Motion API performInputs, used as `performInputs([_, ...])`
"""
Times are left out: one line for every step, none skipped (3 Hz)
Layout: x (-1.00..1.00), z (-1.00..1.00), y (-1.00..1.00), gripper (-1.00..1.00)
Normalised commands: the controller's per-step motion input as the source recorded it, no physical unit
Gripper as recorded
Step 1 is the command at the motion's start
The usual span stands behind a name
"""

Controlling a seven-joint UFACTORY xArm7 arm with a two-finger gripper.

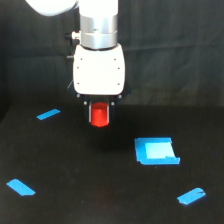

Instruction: Pick up the red object from the table

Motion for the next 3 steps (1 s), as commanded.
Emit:
performInputs([0.01,0.83,-0.04,-1.00])
performInputs([-0.03,0.43,0.03,-0.97])
performInputs([0.03,0.18,-0.09,-1.00])
